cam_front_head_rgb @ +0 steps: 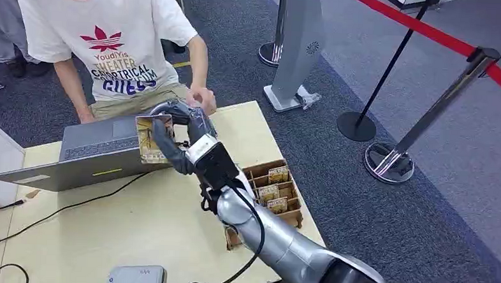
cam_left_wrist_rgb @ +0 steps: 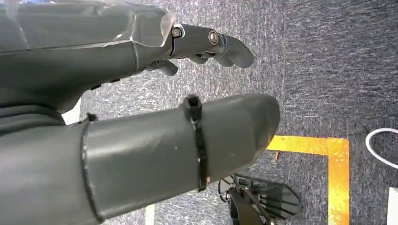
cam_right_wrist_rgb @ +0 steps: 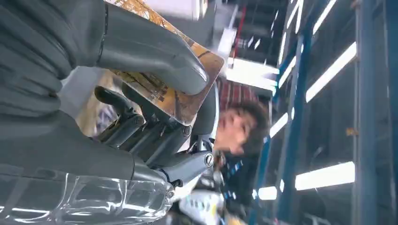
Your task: Pass the card to the sensor for recognition and then transmit it.
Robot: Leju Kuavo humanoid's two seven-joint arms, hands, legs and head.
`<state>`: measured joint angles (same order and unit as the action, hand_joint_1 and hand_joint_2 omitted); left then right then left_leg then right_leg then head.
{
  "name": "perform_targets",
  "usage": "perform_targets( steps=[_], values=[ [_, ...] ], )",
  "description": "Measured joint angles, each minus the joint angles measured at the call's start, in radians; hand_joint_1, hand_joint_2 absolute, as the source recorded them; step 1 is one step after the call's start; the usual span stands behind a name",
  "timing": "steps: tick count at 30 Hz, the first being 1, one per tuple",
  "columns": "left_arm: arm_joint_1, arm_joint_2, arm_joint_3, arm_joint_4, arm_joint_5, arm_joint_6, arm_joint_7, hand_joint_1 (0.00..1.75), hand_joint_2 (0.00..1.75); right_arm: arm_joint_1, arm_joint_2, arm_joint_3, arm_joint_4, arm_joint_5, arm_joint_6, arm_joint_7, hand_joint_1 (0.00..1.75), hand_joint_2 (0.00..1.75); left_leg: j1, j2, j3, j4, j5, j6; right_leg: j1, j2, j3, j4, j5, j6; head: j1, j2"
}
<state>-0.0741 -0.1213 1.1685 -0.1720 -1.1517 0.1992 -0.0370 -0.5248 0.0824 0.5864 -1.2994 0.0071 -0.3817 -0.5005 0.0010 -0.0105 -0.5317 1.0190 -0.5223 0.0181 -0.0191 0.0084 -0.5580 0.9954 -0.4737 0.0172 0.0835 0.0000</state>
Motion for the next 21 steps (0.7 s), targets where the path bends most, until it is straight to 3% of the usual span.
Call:
perform_targets(
  steps=[11, 17, 21],
  values=[
    [-0.006, 0.0, -0.005, 0.0, 0.007, 0.014, 0.014, 0.0, 0.0, -0.094, 0.025, -0.032, 0.204, 0.294, -0.29, -0.082, 1.75, 1.75, 0.0, 0.0, 0.0, 0.0, 0.0, 0.0, 0.0, 0.0, 0.0, 0.0, 0.0, 0.0, 0.0, 0.0],
    [-0.006, -0.002, -0.004, 0.0, 0.014, 0.023, 0.014, 0.0, 0.0, -0.099, 0.066, -0.068, 0.278, 0.44, -0.299, -0.118, 1.75, 1.75, 0.0, 0.0, 0.0, 0.0, 0.0, 0.0, 0.0, 0.0, 0.0, 0.0, 0.0, 0.0, 0.0, 0.0],
    [-0.006, -0.002, -0.004, 0.0, 0.015, 0.026, 0.014, 0.0, 0.0, -0.085, 0.103, -0.137, 0.297, 0.591, -0.3, -0.15, 1.75, 1.75, 0.0, 0.0, 0.0, 0.0, 0.0, 0.0, 0.0, 0.0, 0.0, 0.0, 0.0, 0.0, 0.0, 0.0]
  ],
)
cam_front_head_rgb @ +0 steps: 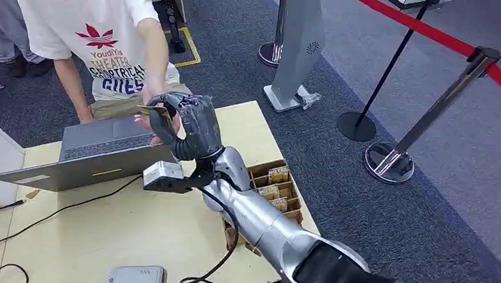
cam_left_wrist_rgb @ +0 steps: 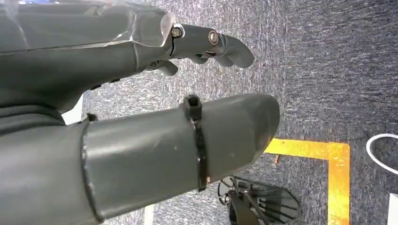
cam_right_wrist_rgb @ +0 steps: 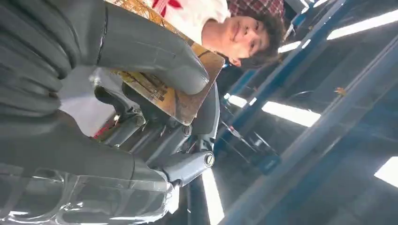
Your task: Pass the card to the sensor for recognition and then transmit it.
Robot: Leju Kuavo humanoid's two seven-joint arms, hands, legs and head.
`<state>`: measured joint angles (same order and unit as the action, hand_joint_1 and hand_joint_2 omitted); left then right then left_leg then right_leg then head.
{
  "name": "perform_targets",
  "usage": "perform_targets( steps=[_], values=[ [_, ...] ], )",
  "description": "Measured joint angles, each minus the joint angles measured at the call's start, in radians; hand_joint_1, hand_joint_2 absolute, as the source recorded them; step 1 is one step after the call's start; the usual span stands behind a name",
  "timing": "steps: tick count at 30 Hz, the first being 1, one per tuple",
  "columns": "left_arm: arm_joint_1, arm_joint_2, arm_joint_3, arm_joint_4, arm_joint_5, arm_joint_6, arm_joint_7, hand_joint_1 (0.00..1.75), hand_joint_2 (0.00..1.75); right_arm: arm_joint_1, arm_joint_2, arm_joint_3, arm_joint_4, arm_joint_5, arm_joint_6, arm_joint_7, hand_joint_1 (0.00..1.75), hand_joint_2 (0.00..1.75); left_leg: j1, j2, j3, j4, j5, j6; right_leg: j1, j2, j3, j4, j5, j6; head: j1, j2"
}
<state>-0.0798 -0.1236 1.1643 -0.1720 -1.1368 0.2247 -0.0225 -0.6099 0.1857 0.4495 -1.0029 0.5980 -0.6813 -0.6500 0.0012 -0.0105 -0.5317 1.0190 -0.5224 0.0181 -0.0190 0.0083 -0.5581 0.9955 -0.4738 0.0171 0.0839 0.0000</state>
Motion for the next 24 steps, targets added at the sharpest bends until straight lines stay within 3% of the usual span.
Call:
perform_targets(
  steps=[8, 16, 17, 24],
  values=[
    [0.0, -0.002, 0.0, 0.0, 0.0, 0.006, 0.0, 0.0, 0.0, 0.045, 0.071, -0.136, 0.008, 0.177, 0.0, -0.044, 1.75, 1.75, 0.0, 0.0, 0.0, 0.0, 0.0, 0.0, 0.0, 0.0, 0.0, 0.0, 0.0, 0.0, 0.0, 0.0],
    [0.0, -0.002, 0.0, 0.0, 0.003, 0.007, 0.0, 0.0, 0.0, 0.059, 0.086, -0.165, 0.003, 0.215, 0.0, -0.045, 1.75, 1.75, 0.0, 0.0, 0.0, 0.0, 0.0, 0.0, 0.0, 0.0, 0.0, 0.0, 0.0, 0.0, 0.0, 0.0],
    [0.0, -0.002, 0.002, 0.0, 0.008, 0.011, 0.0, 0.0, 0.0, 0.077, 0.105, -0.195, -0.006, 0.264, 0.0, -0.046, 0.05, 1.75, 0.0, 0.0, 0.0, 0.0, 0.0, 0.0, 0.0, 0.0, 0.0, 0.0, 0.0, 0.0, 0.0, 0.0],
    [0.0, -0.003, 0.004, 0.0, 0.013, 0.016, 0.001, 0.0, 0.0, 0.095, 0.132, -0.226, -0.008, 0.303, 0.0, -0.047, 0.0, 1.75, 0.0, 0.0, 0.0, 0.0, 0.0, 0.0, 0.0, 0.0, 0.0, 0.0, 0.0, 0.0, 0.0, 0.0]
  ],
)
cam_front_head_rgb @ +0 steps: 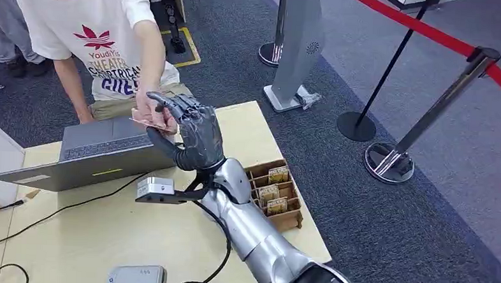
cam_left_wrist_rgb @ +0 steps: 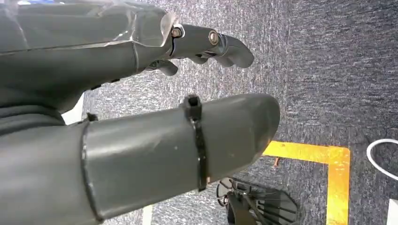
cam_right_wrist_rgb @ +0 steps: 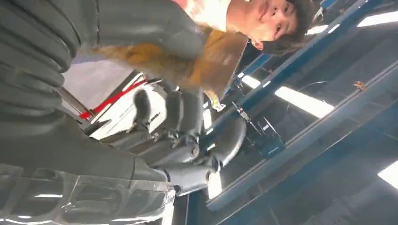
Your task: Pass the card to the sensor for recognition and then transmit it.
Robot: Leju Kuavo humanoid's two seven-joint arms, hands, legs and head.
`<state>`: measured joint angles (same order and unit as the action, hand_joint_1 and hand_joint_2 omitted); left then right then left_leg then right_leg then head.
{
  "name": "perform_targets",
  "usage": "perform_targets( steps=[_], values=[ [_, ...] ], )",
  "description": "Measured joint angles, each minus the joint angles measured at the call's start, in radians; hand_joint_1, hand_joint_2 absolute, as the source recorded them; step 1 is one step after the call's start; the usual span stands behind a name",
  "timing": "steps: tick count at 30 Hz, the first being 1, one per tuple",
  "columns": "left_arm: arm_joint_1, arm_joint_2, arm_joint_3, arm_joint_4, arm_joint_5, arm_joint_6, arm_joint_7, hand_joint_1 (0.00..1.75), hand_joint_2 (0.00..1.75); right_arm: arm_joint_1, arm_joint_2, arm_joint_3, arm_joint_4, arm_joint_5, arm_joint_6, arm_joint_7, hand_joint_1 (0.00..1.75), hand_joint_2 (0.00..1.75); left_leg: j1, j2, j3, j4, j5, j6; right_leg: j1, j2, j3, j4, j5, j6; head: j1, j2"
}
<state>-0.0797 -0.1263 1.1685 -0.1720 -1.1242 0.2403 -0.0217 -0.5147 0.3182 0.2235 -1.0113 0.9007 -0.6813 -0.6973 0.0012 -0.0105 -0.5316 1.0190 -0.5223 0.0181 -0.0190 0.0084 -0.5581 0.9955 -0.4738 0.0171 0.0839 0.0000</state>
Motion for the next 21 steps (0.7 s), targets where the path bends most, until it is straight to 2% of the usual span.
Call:
perform_targets(
  steps=[4, 9, 13, 17, 19, 20, 21],
  values=[
    [0.0, 0.0, 0.0, 0.0, -0.001, 0.0, 0.0, 0.0, 0.0, 0.011, 0.006, -0.008, -0.01, -0.009, 0.0, 0.0, 0.0, 1.75, 0.0, 0.0, 0.0, 0.0, 0.0, 0.0, 0.0, 0.0, 0.0, 0.0, 0.0, 0.0, 0.0, 0.0],
    [0.0, 0.0, 0.0, 0.0, 0.0, -0.001, 0.0, 0.0, 0.0, 0.027, 0.007, -0.005, -0.029, -0.086, 0.0, 0.0, 0.0, 1.75, 0.0, 0.0, 0.0, 0.0, 0.0, 0.0, 0.0, 0.0, 0.0, 0.0, 0.0, 0.0, 0.0, 0.0],
    [0.0, 0.0, 0.002, 0.0, 0.003, -0.004, -0.001, 0.0, 0.0, 0.053, -0.008, 0.037, -0.075, -0.137, 0.0, 0.068, 0.0, 1.75, 0.0, 0.0, 0.0, 0.0, 0.0, 0.0, 0.0, 0.0, 0.0, 0.0, 0.0, 0.0, 0.0, 0.0],
    [0.001, 0.0, 0.005, 0.0, 0.014, -0.01, -0.001, 0.0, 0.0, 0.101, -0.063, 0.102, -0.164, -0.146, 0.0, 0.121, 0.0, 1.75, 0.0, 0.0, 0.0, 0.0, 0.0, 0.0, 0.0, 0.0, 0.0, 0.0, 0.0, 0.0, 0.0, 0.0],
    [0.001, 0.0, 0.008, -0.001, 0.025, -0.01, -0.001, 0.0, 0.0, 0.131, -0.09, 0.117, -0.207, -0.141, 0.0, 0.13, 0.05, 1.75, 0.0, 0.0, 0.0, 0.0, 0.0, 0.0, 0.0, 0.0, 0.0, -0.001, 0.0, 0.0, 0.0, 0.0],
    [0.001, 0.0, 0.013, -0.001, 0.031, -0.009, -0.001, 0.0, 0.0, 0.146, -0.105, 0.123, -0.229, -0.141, 0.0, 0.133, 0.17, 1.75, 0.0, 0.0, 0.0, 0.0, 0.0, 0.0, 0.0, 0.0, 0.0, -0.001, 0.0, 0.0, 0.0, 0.0],
    [0.001, 0.0, 0.016, -0.001, 0.039, -0.008, 0.0, 0.0, 0.0, 0.161, -0.119, 0.125, -0.25, -0.137, 0.0, 0.14, 0.44, 1.75, 0.0, 0.0, 0.0, 0.0, 0.0, 0.0, 0.0, 0.0, 0.0, -0.001, 0.0, 0.0, 0.0, 0.0]
  ],
)
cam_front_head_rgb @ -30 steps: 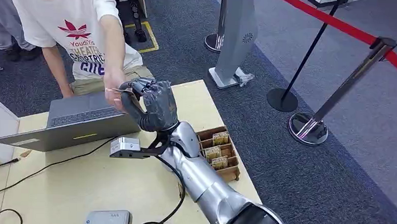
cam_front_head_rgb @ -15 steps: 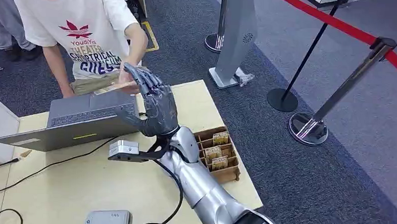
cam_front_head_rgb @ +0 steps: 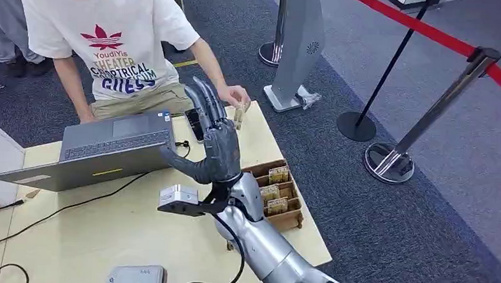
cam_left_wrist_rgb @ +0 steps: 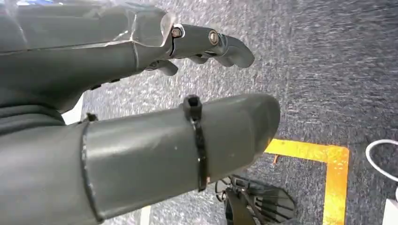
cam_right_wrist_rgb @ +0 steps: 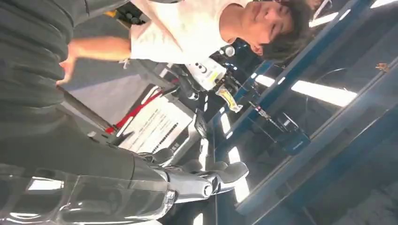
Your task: Pass the card to the sensor for recognition and then transmit it.
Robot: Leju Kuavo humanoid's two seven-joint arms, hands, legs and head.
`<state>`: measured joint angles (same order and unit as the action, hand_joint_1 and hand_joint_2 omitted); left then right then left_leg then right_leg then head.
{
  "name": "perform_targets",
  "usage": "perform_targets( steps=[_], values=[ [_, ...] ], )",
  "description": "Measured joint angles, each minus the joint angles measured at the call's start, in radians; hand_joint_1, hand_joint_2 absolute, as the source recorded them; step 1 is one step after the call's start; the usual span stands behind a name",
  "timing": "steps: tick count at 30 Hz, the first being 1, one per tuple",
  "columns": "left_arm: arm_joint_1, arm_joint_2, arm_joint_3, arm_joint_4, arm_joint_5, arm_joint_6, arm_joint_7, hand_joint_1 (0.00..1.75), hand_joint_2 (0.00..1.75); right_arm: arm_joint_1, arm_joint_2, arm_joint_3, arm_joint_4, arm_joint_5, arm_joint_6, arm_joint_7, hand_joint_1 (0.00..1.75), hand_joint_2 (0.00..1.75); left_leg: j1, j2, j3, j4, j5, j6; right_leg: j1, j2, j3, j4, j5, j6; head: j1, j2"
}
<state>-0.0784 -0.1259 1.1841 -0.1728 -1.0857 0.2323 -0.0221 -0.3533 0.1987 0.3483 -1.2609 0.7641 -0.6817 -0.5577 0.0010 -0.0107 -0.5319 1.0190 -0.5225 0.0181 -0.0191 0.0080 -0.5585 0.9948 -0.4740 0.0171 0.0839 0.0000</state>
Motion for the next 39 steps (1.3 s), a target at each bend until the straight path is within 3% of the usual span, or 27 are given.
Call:
perform_targets(
  steps=[1, 3, 4, 5, 6, 8, 13, 14, 16, 19, 20, 23, 25, 29, 30, 39],
  values=[
    [0.0, 0.0, 0.006, 0.0, 0.006, 0.002, 0.001, 0.0, 0.0, 0.015, -0.014, 0.0, -0.019, 0.006, 0.0, 0.004, 0.44, 1.75, 0.0, 0.0, 0.0, 0.0, 0.0, 0.0, 0.0, 0.0, 0.0, 0.0, 0.0, 0.0, 0.0, 0.0],
    [0.001, 0.0, 0.015, 0.0, 0.019, 0.008, 0.004, 0.0, 0.0, 0.044, -0.043, -0.002, -0.059, 0.038, 0.0, 0.016, 0.86, 1.75, 0.0, 0.0, 0.0, 0.0, 0.0, 0.0, 0.0, 0.0, 0.0, 0.0, 0.0, 0.0, 0.0, 0.0],
    [0.001, 0.0, 0.018, 0.0, 0.023, 0.01, 0.005, 0.0, 0.0, 0.059, -0.053, -0.006, -0.073, 0.052, 0.0, 0.021, 0.86, 1.75, 0.0, 0.0, 0.0, 0.0, 0.0, 0.0, 0.0, 0.0, 0.0, 0.0, 0.0, 0.0, 0.0, 0.0],
    [0.001, 0.0, 0.023, 0.0, 0.028, 0.01, 0.006, 0.0, 0.0, 0.074, -0.063, -0.012, -0.09, 0.063, 0.0, 0.027, 1.01, 1.75, 0.0, 0.0, 0.0, 0.0, 0.0, 0.0, 0.0, 0.0, 0.0, 0.0, 0.0, 0.0, 0.0, 0.0],
    [0.001, 0.0, 0.028, 0.0, 0.033, 0.011, 0.005, 0.0, 0.0, 0.088, -0.073, -0.019, -0.105, 0.067, 0.0, 0.036, 1.29, 1.75, 0.0, 0.0, 0.0, 0.0, 0.0, 0.0, 0.0, 0.0, 0.0, 0.0, 0.0, 0.0, 0.0, 0.0],
    [0.002, -0.002, 0.037, 0.0, 0.036, 0.011, 0.006, 0.0, 0.0, 0.118, -0.095, -0.036, -0.133, 0.082, 0.0, 0.054, 1.33, 1.75, 0.0, 0.0, 0.0, 0.0, 0.0, 0.0, 0.0, 0.0, 0.0, 0.0, 0.0, 0.0, 0.0, 0.0],
    [0.003, -0.005, 0.046, 0.0, 0.045, 0.013, 0.005, 0.0, 0.0, 0.185, -0.138, -0.086, -0.189, 0.126, 0.0, 0.082, 1.26, 1.75, 0.0, 0.0, 0.0, 0.0, 0.0, 0.0, 0.0, 0.0, 0.0, 0.0, 0.0, 0.0, 0.0, 0.0],
    [0.004, -0.005, 0.048, 0.0, 0.046, 0.013, 0.005, 0.0, 0.0, 0.198, -0.149, -0.096, -0.197, 0.13, 0.0, 0.088, 1.17, 1.75, 0.0, 0.0, 0.0, 0.0, 0.0, 0.0, 0.0, 0.0, 0.0, 0.0, 0.0, 0.0, 0.0, 0.0],
    [0.004, -0.005, 0.056, 0.0, 0.05, 0.013, 0.001, 0.0, 0.0, 0.221, -0.168, -0.114, -0.209, 0.134, 0.0, 0.091, 1.22, 1.75, 0.0, 0.0, 0.0, 0.0, 0.0, 0.0, 0.0, 0.0, 0.0, 0.0, 0.0, 0.0, 0.0, 0.0],
    [0.004, -0.005, 0.064, 0.0, 0.055, 0.018, -0.002, 0.0, 0.0, 0.253, -0.199, -0.135, -0.218, 0.134, 0.0, 0.107, 1.03, 1.75, 0.0, 0.0, 0.0, 0.0, 0.0, 0.0, 0.0, 0.0, 0.0, 0.0, 0.0, 0.0, 0.0, 0.0],
    [0.005, -0.005, 0.065, 0.0, 0.057, 0.019, -0.002, 0.0, 0.0, 0.263, -0.21, -0.138, -0.221, 0.135, 0.0, 0.118, 0.79, 1.75, 0.0, 0.0, 0.0, 0.0, 0.0, 0.0, 0.0, 0.0, 0.0, 0.0, 0.0, 0.0, 0.0, 0.0],
    [0.005, -0.006, 0.072, 0.0, 0.066, 0.023, -0.003, 0.0, 0.0, 0.294, -0.248, -0.139, -0.231, 0.14, 0.0, 0.176, 0.91, 1.75, 0.0, 0.0, 0.0, 0.0, -0.001, 0.0, 0.0, 0.0, 0.0, 0.0, 0.0, 0.0, 0.0, 0.0],
    [0.005, -0.007, 0.079, 0.0, 0.07, 0.026, -0.003, 0.0, 0.0, 0.313, -0.277, -0.137, -0.237, 0.155, 0.0, 0.214, 1.1, 1.75, 0.0, 0.0, 0.0, 0.0, -0.001, 0.0, 0.0, 0.0, 0.0, 0.0, 0.0, 0.0, 0.0, 0.0],
    [0.006, -0.009, 0.089, 0.0, 0.077, 0.029, -0.003, 0.0, 0.0, 0.354, -0.329, -0.132, -0.249, 0.171, 0.0, 0.257, 1.03, 1.75, 0.0, 0.0, 0.0, 0.0, -0.001, 0.0, 0.0, 0.0, 0.0, -0.001, 0.0, 0.0, 0.0, 0.0],
    [0.006, -0.01, 0.09, 0.0, 0.078, 0.029, -0.003, 0.0, 0.0, 0.366, -0.341, -0.13, -0.256, 0.177, 0.002, 0.27, 1.15, 1.75, 0.0, 0.0, 0.0, 0.0, -0.001, 0.0, 0.0, 0.0, 0.0, -0.001, 0.0, 0.0, 0.0, 0.0],
    [0.008, -0.013, 0.114, 0.0, 0.101, 0.028, 0.0, 0.0, 0.0, 0.459, -0.418, -0.121, -0.31, 0.209, 0.016, 0.329, 0.94, 1.75, 0.0, 0.0, 0.0, 0.0, -0.001, 0.0, 0.0, 0.0, 0.0, -0.001, 0.0, 0.0, 0.0, 0.0]
  ],
)
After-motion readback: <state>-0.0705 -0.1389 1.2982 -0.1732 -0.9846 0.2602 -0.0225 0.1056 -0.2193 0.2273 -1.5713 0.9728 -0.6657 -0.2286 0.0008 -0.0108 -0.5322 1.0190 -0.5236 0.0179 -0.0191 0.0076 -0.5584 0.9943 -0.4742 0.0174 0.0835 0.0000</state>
